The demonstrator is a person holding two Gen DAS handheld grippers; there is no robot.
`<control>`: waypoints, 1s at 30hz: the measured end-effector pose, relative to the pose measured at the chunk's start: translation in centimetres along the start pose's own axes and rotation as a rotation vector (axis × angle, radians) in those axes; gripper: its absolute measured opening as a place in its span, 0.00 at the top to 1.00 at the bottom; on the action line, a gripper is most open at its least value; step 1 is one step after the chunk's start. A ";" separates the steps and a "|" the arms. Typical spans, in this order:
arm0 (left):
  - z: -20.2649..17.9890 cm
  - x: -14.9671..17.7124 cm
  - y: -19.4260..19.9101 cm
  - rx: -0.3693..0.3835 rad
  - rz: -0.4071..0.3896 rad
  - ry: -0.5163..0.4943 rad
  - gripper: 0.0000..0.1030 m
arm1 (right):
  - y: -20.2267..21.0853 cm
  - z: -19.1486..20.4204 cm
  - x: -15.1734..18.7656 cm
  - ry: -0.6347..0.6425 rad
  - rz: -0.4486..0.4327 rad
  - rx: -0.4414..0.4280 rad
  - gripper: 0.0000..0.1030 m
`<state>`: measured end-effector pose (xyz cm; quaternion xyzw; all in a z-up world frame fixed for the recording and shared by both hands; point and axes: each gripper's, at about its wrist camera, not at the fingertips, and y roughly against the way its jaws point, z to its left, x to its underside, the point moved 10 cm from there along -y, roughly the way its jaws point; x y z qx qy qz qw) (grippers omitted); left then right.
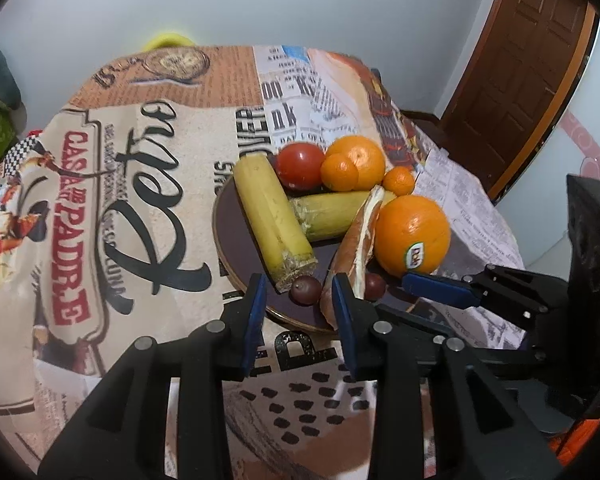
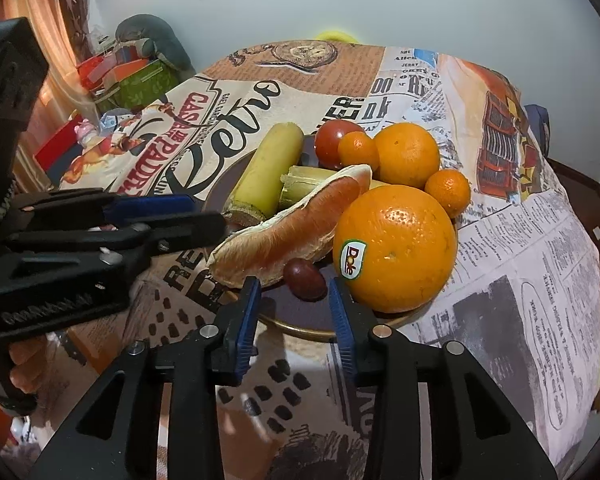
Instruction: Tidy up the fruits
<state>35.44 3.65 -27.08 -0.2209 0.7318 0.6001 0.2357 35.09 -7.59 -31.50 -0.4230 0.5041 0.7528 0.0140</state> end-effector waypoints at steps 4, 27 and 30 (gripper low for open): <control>-0.3 -0.8 3.0 -0.018 -0.058 -0.001 0.67 | 2.2 0.4 -0.5 -0.005 -0.036 0.000 0.68; -8.6 -1.2 32.1 -0.174 -0.677 -0.101 0.39 | 31.4 6.6 -4.4 0.020 -0.682 0.119 0.52; -9.1 -0.5 33.7 -0.168 -0.708 -0.103 0.31 | 32.4 6.7 -4.1 0.013 -0.718 0.152 0.38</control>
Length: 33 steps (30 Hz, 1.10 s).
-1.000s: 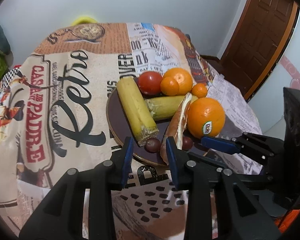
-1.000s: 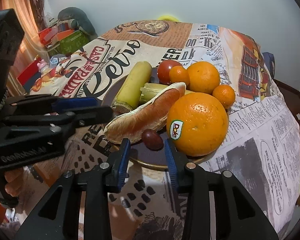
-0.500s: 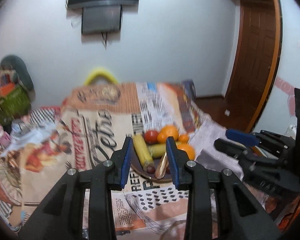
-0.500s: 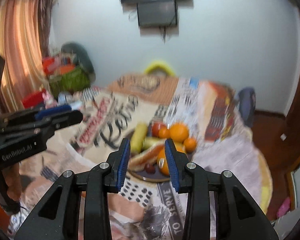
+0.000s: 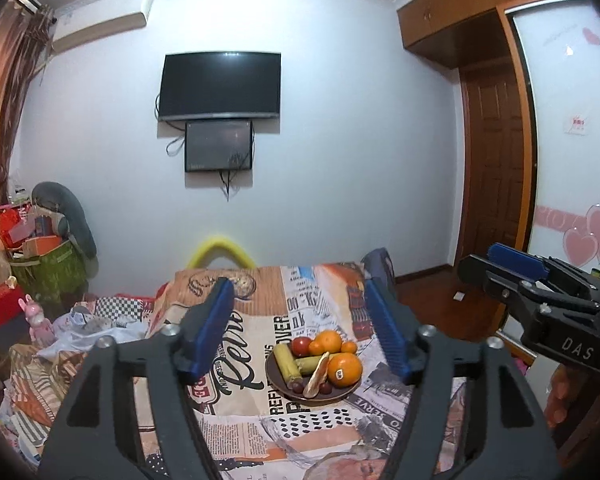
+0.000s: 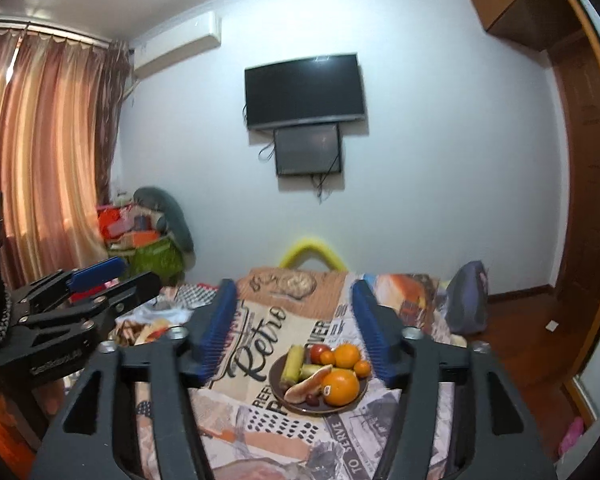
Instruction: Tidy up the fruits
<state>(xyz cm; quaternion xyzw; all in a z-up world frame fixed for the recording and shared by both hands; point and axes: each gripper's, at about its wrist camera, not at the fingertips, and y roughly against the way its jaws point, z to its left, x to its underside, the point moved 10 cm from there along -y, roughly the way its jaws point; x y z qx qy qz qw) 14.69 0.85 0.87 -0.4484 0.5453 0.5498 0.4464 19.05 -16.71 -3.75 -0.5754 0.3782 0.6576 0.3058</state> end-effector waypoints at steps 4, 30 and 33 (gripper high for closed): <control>0.0 -0.2 1.1 -0.005 -0.011 0.002 0.20 | 0.0 0.2 0.1 0.013 -0.008 0.021 0.28; 0.5 0.5 2.4 -0.028 -0.028 0.016 0.01 | 1.5 0.2 0.3 0.030 -0.038 0.087 0.00; 0.5 0.4 2.5 -0.027 -0.028 0.017 0.00 | 1.5 0.2 0.3 0.031 -0.039 0.088 0.00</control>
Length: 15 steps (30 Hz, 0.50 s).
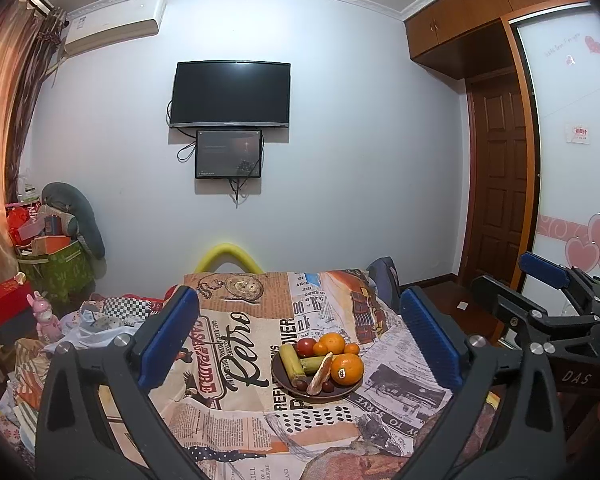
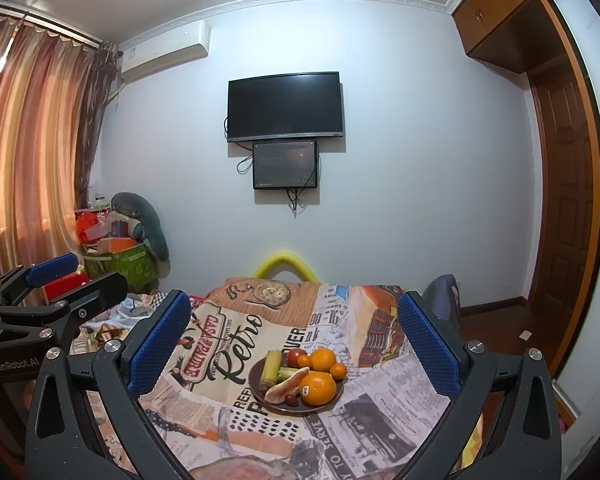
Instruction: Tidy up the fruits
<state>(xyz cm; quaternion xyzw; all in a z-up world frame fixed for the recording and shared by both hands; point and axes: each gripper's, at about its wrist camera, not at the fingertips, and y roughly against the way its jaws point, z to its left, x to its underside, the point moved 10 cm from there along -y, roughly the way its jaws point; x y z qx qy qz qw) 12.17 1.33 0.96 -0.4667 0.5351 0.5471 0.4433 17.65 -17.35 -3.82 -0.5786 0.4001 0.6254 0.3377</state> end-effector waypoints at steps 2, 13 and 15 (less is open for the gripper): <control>0.0 0.0 0.0 0.001 0.000 0.000 0.00 | 0.0 0.0 0.0 0.002 0.000 0.001 0.00; 0.3 -0.3 0.0 -0.001 -0.005 0.004 0.00 | 0.0 0.1 0.0 0.002 -0.003 0.001 0.00; 0.4 -0.3 0.1 0.000 -0.006 0.007 0.00 | 0.0 0.1 -0.1 0.002 -0.003 0.001 0.00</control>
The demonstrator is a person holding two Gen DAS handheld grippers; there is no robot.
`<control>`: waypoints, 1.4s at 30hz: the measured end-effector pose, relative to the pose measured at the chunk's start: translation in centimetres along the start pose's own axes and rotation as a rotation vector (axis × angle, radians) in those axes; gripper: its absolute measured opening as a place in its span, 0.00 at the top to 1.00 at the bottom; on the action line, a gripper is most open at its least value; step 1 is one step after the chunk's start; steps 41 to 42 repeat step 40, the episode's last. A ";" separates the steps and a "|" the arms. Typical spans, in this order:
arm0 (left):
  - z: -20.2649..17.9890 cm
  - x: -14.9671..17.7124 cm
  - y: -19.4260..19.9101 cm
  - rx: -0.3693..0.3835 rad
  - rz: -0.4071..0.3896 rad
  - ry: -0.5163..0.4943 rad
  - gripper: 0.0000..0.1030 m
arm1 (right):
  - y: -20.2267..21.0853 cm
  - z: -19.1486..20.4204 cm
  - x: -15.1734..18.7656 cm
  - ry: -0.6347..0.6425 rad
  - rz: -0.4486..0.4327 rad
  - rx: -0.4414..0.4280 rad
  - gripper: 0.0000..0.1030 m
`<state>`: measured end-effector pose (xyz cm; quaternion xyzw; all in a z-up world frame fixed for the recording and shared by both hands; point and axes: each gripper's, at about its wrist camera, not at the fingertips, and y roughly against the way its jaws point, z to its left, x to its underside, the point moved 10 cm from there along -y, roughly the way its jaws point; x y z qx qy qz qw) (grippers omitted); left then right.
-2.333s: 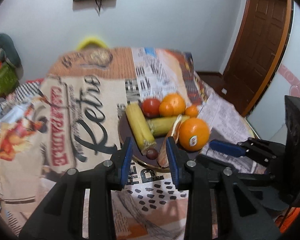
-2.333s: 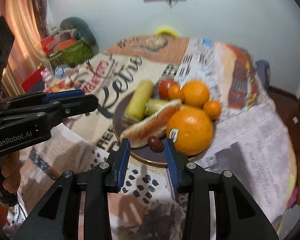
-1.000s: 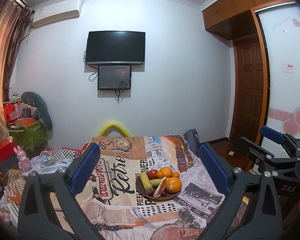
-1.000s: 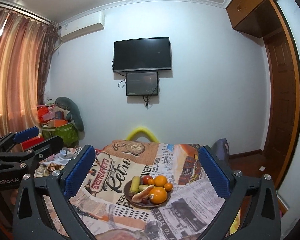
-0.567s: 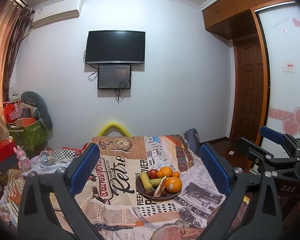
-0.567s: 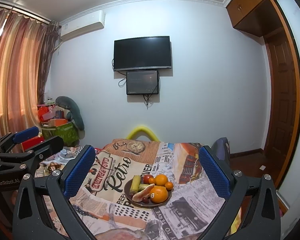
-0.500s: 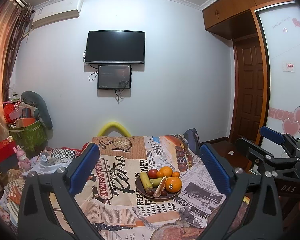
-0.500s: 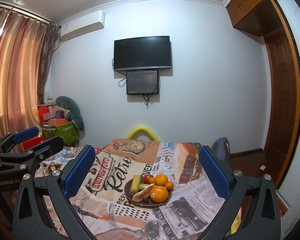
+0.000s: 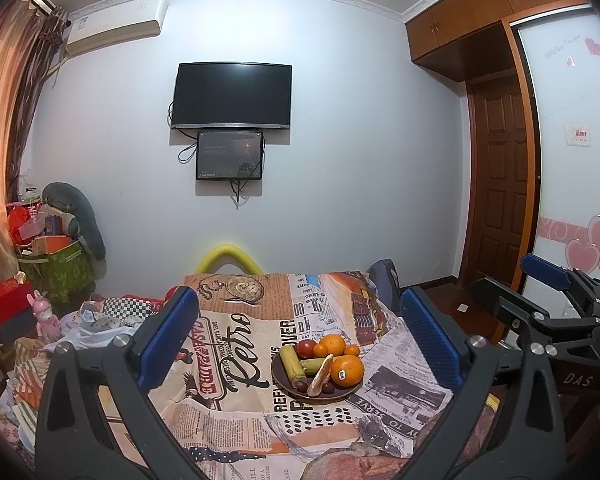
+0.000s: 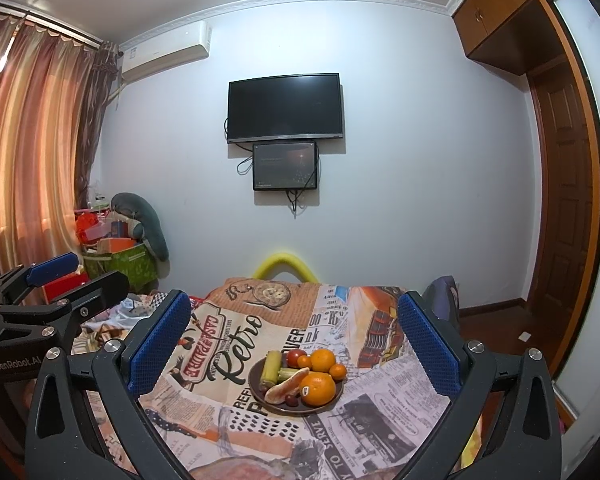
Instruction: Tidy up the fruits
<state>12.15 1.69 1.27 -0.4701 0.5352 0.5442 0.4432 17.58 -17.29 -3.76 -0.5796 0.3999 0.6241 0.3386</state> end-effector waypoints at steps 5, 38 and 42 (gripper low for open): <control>0.0 0.0 0.0 0.000 0.000 -0.003 0.00 | 0.1 0.0 -0.1 -0.004 -0.002 0.003 0.00; 0.2 0.9 -0.5 0.029 0.023 0.014 0.00 | 0.0 -0.1 0.1 -0.001 0.003 0.001 0.00; 0.1 1.0 -0.6 0.029 0.026 0.015 0.00 | 0.0 -0.1 0.2 -0.002 0.004 0.003 0.00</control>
